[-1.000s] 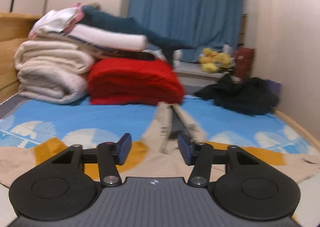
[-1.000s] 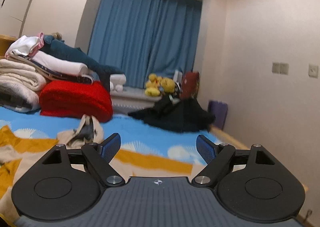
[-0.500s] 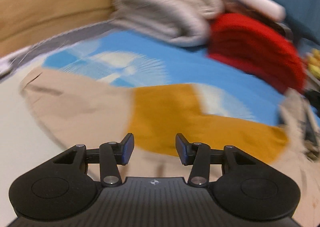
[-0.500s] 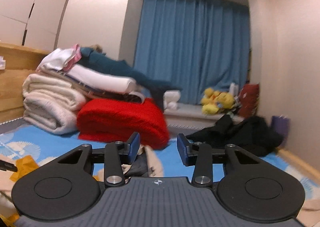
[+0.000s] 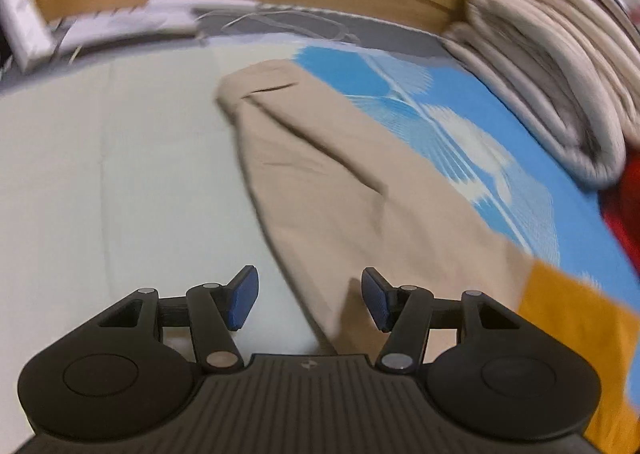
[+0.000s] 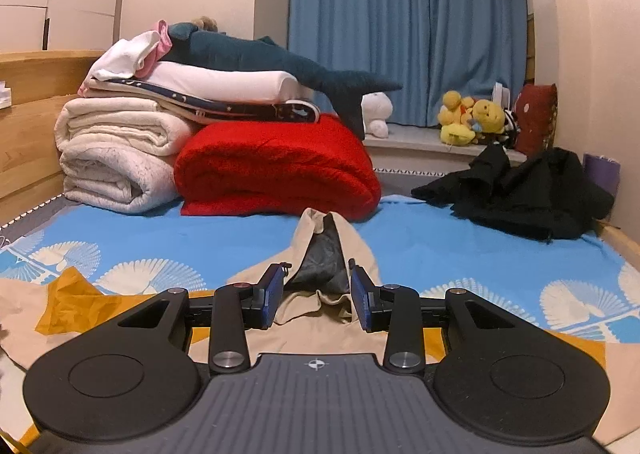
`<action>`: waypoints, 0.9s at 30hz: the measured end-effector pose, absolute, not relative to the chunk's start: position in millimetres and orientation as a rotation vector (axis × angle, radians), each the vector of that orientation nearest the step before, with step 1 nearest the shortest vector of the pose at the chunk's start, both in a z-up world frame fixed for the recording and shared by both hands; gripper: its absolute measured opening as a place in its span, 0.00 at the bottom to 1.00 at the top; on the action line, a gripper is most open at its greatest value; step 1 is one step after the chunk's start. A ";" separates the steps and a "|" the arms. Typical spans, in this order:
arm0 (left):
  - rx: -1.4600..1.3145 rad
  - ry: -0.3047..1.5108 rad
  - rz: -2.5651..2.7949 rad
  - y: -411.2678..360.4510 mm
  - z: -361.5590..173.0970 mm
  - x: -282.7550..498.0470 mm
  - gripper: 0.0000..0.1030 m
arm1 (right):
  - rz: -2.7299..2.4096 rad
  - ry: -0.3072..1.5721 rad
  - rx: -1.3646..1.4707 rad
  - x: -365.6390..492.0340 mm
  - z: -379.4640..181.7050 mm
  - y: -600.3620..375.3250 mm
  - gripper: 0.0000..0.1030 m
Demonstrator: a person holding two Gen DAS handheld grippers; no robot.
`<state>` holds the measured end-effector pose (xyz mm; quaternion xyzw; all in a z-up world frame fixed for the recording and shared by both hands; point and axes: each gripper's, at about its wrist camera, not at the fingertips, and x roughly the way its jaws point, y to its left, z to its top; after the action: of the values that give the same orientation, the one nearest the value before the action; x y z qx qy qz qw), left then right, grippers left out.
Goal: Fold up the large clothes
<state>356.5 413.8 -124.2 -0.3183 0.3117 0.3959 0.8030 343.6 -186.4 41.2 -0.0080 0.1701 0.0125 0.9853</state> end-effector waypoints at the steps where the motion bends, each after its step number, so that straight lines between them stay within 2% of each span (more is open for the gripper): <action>1: -0.722 0.639 0.850 422.5 -124.0 352.3 0.61 | 0.027 0.346 -0.013 343.6 40.8 -184.9 0.38; 3: -0.764 0.613 0.843 431.8 -121.6 348.9 0.59 | 0.033 0.357 -0.001 344.2 39.8 -183.9 0.38; 4: -0.777 0.605 0.829 437.8 -120.6 348.3 0.51 | 0.036 0.365 0.006 344.9 38.5 -183.5 0.38; 5: -0.783 0.603 0.810 439.1 -119.9 348.6 0.24 | 0.039 0.375 0.011 345.2 37.1 -183.7 0.38; 7: -0.791 0.605 0.801 444.0 -119.7 349.2 0.02 | 0.054 0.398 0.023 347.0 34.6 -185.0 0.38; 11: -0.738 0.527 0.764 429.1 -87.2 350.3 0.00 | 0.066 0.435 0.058 347.9 33.3 -189.6 0.38; 17: -0.570 0.397 0.590 353.4 21.6 340.8 0.00 | 0.062 0.466 0.066 344.3 38.4 -203.8 0.37; 22: -0.425 0.363 0.393 246.2 89.7 318.5 0.00 | 0.045 0.485 0.127 337.7 42.4 -228.7 0.27; 24: -0.350 0.338 0.297 191.6 98.3 311.5 0.00 | 0.036 0.495 0.165 333.9 44.0 -240.4 0.19; 27: -0.260 0.326 0.152 111.4 94.4 314.2 0.00 | 0.015 0.505 0.244 326.6 42.8 -257.2 0.16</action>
<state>314.2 111.4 94.4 -0.1287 0.1615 0.0756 0.9755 326.6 -257.2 42.8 0.1204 0.2494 0.0074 0.9608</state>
